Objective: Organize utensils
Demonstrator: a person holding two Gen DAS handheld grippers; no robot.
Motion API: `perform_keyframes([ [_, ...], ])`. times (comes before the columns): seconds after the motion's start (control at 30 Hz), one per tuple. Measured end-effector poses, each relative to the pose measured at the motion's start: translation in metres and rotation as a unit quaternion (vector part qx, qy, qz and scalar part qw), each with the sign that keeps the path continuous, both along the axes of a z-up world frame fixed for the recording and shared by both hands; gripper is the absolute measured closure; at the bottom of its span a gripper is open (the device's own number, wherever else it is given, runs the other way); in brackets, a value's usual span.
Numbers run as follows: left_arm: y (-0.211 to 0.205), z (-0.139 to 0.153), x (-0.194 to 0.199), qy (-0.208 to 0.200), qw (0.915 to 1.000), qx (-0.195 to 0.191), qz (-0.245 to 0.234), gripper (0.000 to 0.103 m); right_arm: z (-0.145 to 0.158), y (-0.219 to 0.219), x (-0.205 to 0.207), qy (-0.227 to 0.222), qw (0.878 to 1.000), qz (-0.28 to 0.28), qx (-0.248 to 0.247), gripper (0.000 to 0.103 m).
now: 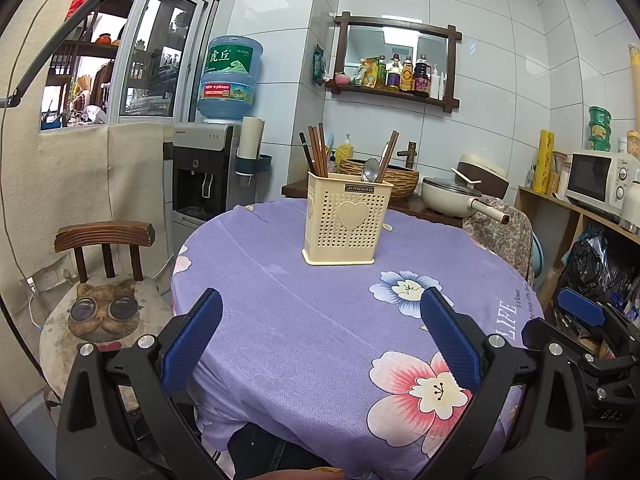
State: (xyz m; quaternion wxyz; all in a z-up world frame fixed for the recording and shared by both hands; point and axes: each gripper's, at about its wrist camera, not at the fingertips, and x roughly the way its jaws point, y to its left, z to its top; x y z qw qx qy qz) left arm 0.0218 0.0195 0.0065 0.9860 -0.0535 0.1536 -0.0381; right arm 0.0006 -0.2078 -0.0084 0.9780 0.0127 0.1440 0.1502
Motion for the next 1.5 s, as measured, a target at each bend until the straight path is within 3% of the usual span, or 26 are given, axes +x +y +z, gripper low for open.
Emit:
perform_keyframes([
  [1.5,0.0010,-0.0020,-0.0011,-0.001,1.0000,0.003,0.006,0.006,-0.0003,-0.0003,0.0011,0.003,1.000,0.000,0.001,0.006],
])
